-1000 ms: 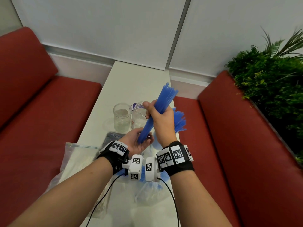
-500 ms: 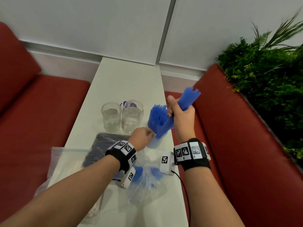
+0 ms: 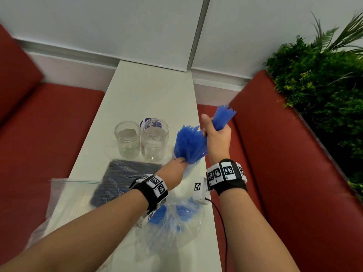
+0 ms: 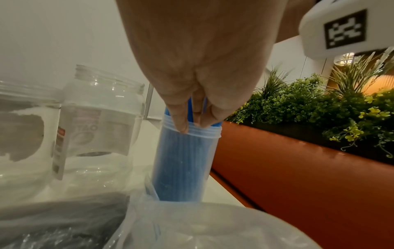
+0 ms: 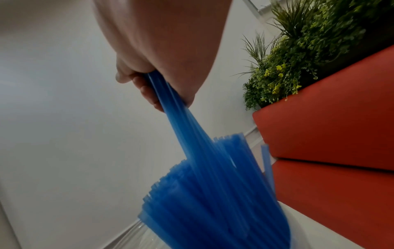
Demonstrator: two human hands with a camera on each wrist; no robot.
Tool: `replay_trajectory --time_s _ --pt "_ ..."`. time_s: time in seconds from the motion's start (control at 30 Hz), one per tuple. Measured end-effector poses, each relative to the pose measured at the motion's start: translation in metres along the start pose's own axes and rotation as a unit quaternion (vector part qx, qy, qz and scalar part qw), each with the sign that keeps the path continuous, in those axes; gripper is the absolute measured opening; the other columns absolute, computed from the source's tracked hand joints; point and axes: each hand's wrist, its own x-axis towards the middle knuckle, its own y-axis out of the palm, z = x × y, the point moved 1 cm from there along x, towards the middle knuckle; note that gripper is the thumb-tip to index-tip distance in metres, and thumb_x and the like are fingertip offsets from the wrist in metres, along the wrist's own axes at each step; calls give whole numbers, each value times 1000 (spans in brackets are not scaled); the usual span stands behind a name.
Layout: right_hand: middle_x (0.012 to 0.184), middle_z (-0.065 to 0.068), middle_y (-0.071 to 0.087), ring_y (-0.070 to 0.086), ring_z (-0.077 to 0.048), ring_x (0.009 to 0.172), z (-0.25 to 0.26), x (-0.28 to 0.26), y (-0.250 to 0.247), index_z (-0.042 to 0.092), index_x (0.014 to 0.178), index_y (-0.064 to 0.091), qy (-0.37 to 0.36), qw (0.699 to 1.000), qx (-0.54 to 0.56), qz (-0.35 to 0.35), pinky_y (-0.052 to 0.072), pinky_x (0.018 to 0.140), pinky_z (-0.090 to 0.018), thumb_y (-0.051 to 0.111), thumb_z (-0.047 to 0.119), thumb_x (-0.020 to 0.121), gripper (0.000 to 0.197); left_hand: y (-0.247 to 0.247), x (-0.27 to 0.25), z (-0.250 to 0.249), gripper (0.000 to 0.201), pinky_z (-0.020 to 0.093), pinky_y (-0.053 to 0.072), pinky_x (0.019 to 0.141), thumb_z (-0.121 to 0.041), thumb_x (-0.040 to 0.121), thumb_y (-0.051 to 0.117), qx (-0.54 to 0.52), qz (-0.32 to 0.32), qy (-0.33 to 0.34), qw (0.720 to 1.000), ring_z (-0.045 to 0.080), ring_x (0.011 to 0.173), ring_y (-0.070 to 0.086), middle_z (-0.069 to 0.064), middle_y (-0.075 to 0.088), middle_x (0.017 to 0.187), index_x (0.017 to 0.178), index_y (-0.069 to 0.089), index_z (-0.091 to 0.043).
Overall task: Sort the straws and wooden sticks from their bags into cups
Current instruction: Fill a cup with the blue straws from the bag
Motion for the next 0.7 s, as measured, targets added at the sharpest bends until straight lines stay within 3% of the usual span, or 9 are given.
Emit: replay_trajectory --time_s 0.17,0.33,0.4,0.47,0.6,0.7 --pt "58 6 51 47 -7 54 -26 3 14 15 74 58 25 1000 -4 -10 46 58 -18 78 37 91 34 0 3 5 43 35 44 101 1 92 44 -12 -23 -2 1000 23 113 54 5 56 128 130 57 -13" --pt "75 -3 66 62 -14 70 -61 -14 17 9 87 66 75 997 2 -36 55 67 -27 82 30 89 26 -1 -3 5 46 35 42 102 3 89 45 -37 -63 19 997 24 114 53 6 58 128 130 60 -10" --pt "79 6 71 69 -9 77 -52 -10 19 14 92 68 48 998 1 -42 56 72 -22 82 20 88 16 -2 -4 4 46 35 42 102 4 87 45 -51 -66 21 996 25 114 53 7 58 129 128 61 -9" --pt "79 9 69 67 -8 77 -36 -2 19 23 95 64 -11 998 4 -57 55 74 -22 79 12 87 20 -4 -4 3 46 35 41 101 5 87 45 -58 -63 18 996 25 113 53 6 58 128 127 62 -10" --pt "81 7 65 66 -29 79 -20 6 17 42 96 60 -92 994 -8 -64 59 77 -36 71 14 90 30 -7 -5 3 47 35 41 102 5 88 44 -62 -56 16 996 24 114 52 4 58 128 129 61 -11" --pt "86 9 67 68 -19 79 -40 -7 17 35 100 62 -112 990 -59 -59 58 79 -33 62 18 100 17 -9 -6 4 43 35 43 98 6 86 45 -68 -64 14 996 27 109 56 8 62 121 121 66 -7"
